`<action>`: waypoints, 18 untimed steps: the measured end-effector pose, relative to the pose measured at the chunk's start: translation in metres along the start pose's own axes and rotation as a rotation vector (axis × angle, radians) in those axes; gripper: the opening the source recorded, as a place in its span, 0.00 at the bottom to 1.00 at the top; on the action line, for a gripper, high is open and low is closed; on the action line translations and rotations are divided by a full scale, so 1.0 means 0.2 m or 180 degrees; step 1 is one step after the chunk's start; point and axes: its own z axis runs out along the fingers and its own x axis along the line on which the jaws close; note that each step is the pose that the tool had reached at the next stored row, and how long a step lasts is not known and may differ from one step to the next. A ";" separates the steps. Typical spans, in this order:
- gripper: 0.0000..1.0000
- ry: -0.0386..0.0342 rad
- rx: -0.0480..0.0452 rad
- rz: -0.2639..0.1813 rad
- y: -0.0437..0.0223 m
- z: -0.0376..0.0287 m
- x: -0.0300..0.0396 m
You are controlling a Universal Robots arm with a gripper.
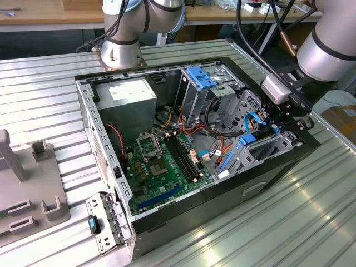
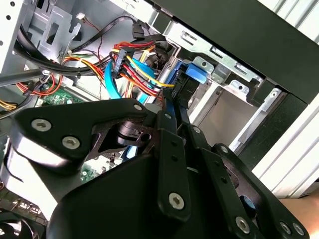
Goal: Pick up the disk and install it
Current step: 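Insert the first disk wire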
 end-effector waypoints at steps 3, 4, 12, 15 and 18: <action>0.16 -0.0010 0.0013 0.0000 0.011 -0.002 0.002; 0.16 -0.0010 0.0016 0.0000 0.011 -0.002 0.002; 0.16 -0.0011 0.0029 -0.0002 0.015 0.012 0.004; 0.16 -0.0011 0.0030 -0.0002 0.015 0.012 0.004; 0.16 -0.0011 0.0030 -0.0001 0.013 0.001 0.002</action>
